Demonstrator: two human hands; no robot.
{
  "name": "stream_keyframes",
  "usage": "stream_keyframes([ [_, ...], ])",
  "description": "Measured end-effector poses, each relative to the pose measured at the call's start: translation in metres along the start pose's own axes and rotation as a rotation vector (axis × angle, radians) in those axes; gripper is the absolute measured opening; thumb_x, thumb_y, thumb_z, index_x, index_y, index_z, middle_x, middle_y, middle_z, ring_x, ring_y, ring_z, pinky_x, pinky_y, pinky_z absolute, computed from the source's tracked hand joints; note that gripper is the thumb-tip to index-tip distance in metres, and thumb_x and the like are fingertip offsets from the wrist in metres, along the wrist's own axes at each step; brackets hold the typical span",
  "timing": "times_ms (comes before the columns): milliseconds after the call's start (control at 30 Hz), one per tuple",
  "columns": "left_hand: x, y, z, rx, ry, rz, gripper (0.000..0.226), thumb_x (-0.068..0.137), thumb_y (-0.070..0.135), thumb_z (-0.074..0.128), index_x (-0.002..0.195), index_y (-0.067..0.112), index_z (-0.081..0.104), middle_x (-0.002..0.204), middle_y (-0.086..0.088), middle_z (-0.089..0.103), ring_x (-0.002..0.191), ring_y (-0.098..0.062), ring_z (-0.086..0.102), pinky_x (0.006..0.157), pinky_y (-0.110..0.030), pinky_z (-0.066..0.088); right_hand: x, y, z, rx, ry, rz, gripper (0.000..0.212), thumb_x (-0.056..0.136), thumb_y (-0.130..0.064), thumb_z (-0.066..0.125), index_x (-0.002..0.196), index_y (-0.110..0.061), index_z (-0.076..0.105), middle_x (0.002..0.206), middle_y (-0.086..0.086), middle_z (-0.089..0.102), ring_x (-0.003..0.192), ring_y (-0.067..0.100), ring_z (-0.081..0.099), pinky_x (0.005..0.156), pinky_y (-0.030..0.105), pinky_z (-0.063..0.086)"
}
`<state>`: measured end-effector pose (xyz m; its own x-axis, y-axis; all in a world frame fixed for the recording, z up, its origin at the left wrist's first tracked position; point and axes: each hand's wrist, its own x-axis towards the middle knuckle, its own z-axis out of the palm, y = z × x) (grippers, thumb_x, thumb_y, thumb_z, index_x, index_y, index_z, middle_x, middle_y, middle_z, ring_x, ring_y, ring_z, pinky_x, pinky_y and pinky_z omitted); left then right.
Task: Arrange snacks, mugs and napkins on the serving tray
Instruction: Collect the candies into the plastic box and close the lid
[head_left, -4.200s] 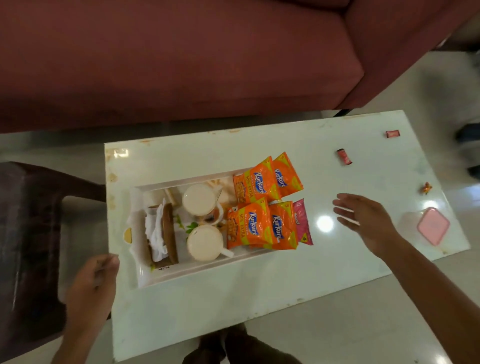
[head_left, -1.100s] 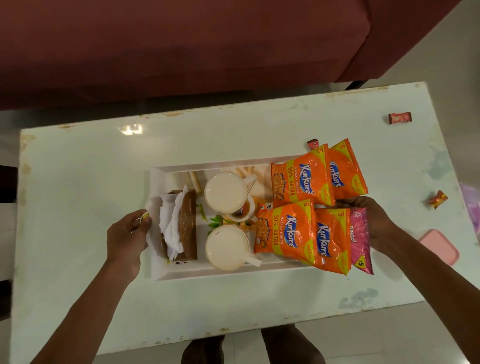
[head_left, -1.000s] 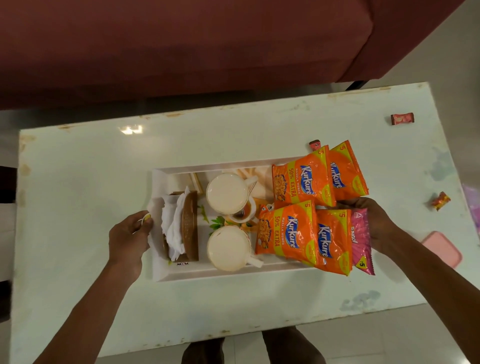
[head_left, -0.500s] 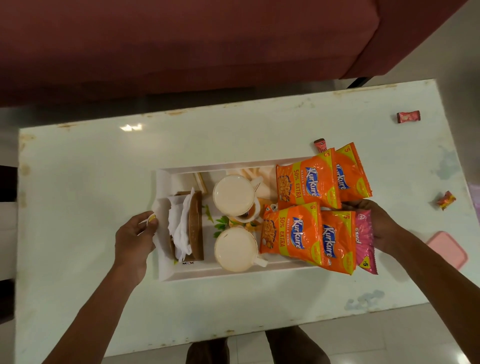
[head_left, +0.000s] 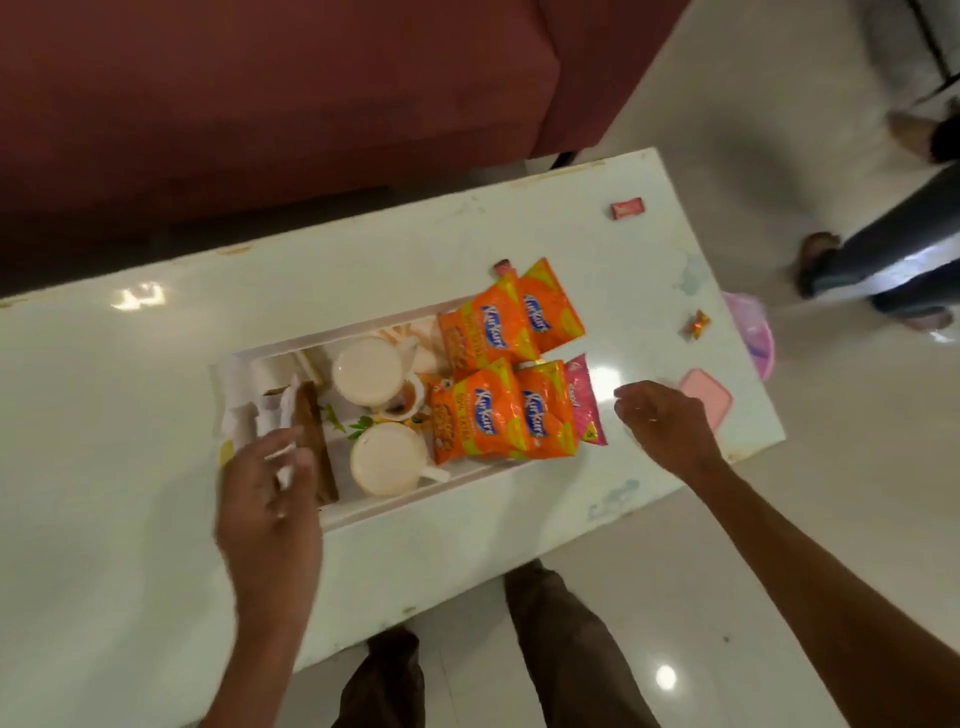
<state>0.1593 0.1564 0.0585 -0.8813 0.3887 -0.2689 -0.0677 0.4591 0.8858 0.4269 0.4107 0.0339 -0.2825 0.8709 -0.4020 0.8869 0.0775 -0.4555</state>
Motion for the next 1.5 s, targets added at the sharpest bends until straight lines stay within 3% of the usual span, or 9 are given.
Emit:
stream_keyframes([
  [167, -0.065, 0.052, 0.074, -0.160, -0.515, -0.004, 0.011, 0.090, 0.027, 0.065, 0.098, 0.028, 0.070, 0.100, 0.005, 0.074, 0.094, -0.009, 0.068, 0.081, -0.026, 0.054, -0.021, 0.044, -0.016, -0.197, 0.212, -0.022, 0.059, 0.077, -0.024, 0.078, 0.128, -0.008, 0.054, 0.129, 0.012, 0.059, 0.119, 0.032, 0.052, 0.099, 0.042, 0.044],
  [400, -0.150, 0.070, 0.181, -0.119, -0.807, -0.049, 0.015, 0.091, 0.035, 0.061, 0.104, 0.038, 0.068, 0.100, 0.019, 0.074, 0.101, -0.004, 0.068, 0.079, -0.008, 0.049, 0.034, 0.106, -0.029, -0.263, 0.113, 0.193, 0.128, 0.054, -0.060, 0.083, 0.150, -0.014, 0.012, 0.154, 0.018, 0.018, 0.135, 0.048, 0.025, 0.096, 0.060, 0.041],
  [600, -0.177, 0.055, 0.255, -0.037, -0.696, -0.244, 0.011, 0.093, 0.046, 0.058, 0.100, 0.046, 0.066, 0.099, 0.024, 0.073, 0.101, -0.003, 0.069, 0.079, -0.008, 0.049, 0.052, 0.127, -0.021, -0.200, -0.004, 0.073, 0.125, 0.050, -0.067, 0.080, 0.147, -0.023, 0.014, 0.150, 0.004, 0.021, 0.128, 0.040, 0.037, 0.082, 0.054, 0.051],
  [733, -0.171, 0.049, 0.284, 0.017, -0.556, -0.339, 0.012, 0.096, 0.038, 0.057, 0.101, 0.041, 0.067, 0.100, 0.022, 0.073, 0.098, -0.005, 0.070, 0.087, -0.032, 0.059, 0.054, 0.130, -0.028, -0.148, -0.046, 0.009, 0.119, 0.049, -0.063, 0.080, 0.143, -0.022, 0.020, 0.139, 0.002, 0.032, 0.118, 0.034, 0.048, 0.075, 0.048, 0.055],
  [833, -0.164, 0.054, 0.300, 0.014, -0.512, -0.390, 0.013, 0.097, 0.042, 0.054, 0.105, 0.047, 0.062, 0.113, 0.023, 0.068, 0.108, -0.006, 0.066, 0.084, -0.024, 0.058, 0.057, 0.126, -0.047, -0.070, -0.044, -0.033, 0.120, 0.050, -0.059, 0.082, 0.145, -0.019, 0.021, 0.141, 0.004, 0.033, 0.119, 0.032, 0.047, 0.081, 0.046, 0.056],
  [1000, -0.137, 0.076, 0.329, -0.199, -0.580, -0.525, 0.036, 0.096, 0.053, 0.042, 0.129, 0.044, 0.055, 0.129, 0.015, 0.062, 0.122, -0.010, 0.059, 0.086, -0.018, 0.053, 0.040, 0.103, -0.102, 0.056, -0.120, -0.260, 0.120, 0.049, -0.066, 0.080, 0.145, -0.020, 0.024, 0.142, -0.001, 0.029, 0.118, 0.009, 0.037, 0.079, 0.003, 0.038],
  [1133, -0.118, 0.094, 0.338, -0.413, -0.769, -0.724, 0.058, 0.089, 0.070, 0.037, 0.135, 0.041, 0.056, 0.133, -0.005, 0.065, 0.123, -0.027, 0.062, 0.100, -0.047, 0.053, 0.015, 0.077, -0.130, 0.074, -0.201, -0.396, 0.111, 0.052, -0.063, 0.079, 0.143, -0.023, 0.031, 0.134, -0.014, 0.029, 0.122, 0.007, 0.037, 0.093, 0.020, 0.045],
  [1333, -0.119, 0.097, 0.339, -0.283, -0.711, -0.760, 0.072, 0.069, 0.079, 0.045, 0.122, 0.033, 0.062, 0.116, -0.010, 0.070, 0.106, -0.029, 0.068, 0.084, -0.039, 0.060, 0.006, 0.051, -0.148, -0.024, -0.402, -0.359, 0.099, 0.068, -0.055, 0.077, 0.146, -0.022, 0.027, 0.148, -0.009, 0.035, 0.133, 0.003, 0.035, 0.110, 0.013, 0.026],
  [1500, -0.112, 0.095, 0.330, -0.342, -0.663, -0.731, 0.071, 0.075, 0.075, 0.046, 0.122, 0.024, 0.060, 0.121, -0.010, 0.065, 0.110, -0.029, 0.063, 0.101, -0.053, 0.050, 0.010, 0.044, -0.151, 0.071, -0.447, -0.333, 0.086, 0.067, -0.028, 0.086, 0.135, -0.006, 0.040, 0.137, 0.005, 0.051, 0.128, 0.014, 0.046, 0.107, 0.011, 0.027],
])
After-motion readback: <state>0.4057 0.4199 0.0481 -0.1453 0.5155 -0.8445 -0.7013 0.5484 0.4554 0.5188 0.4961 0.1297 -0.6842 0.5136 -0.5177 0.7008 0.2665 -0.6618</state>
